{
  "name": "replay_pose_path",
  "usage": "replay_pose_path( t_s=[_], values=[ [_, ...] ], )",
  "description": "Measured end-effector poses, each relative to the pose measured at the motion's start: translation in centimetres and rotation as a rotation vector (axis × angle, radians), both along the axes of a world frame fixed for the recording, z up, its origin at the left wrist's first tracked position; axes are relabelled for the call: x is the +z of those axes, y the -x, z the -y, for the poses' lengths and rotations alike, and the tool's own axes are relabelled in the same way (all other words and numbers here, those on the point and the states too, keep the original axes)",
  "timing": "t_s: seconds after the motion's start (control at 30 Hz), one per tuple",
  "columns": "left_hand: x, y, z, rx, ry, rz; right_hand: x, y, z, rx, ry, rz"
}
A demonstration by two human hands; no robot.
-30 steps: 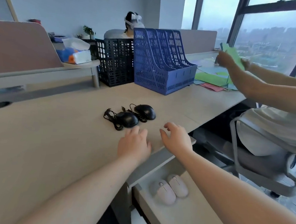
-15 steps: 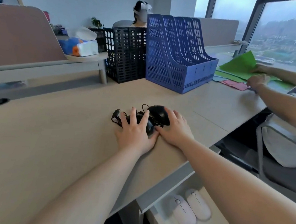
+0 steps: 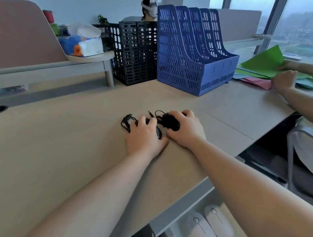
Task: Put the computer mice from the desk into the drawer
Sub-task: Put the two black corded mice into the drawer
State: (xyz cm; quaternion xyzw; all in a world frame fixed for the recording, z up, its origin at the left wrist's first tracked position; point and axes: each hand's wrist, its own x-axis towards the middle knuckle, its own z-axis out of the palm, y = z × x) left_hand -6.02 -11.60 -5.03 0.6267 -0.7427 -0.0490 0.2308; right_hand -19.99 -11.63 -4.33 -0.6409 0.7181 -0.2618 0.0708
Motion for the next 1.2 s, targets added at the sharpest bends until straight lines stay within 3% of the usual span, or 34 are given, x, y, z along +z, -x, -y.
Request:
replay_pose_path(
  t_s=[0.37,0.83,1.2],
  values=[
    [2.7,-0.8,-3.4,-0.11,0.025,0.088,0.7,0.9,-4.6,-0.041,0.059,0.149],
    [8.7,3.0,-17.0,-0.192,0.086,0.203,5.7,5.1,-18.4,-0.072,0.021,0.082],
    [3.4,8.2,-28.9,-0.406,0.014,0.249,0.7,8.9,-30.1,-0.117,-0.18,0.038]
  ],
)
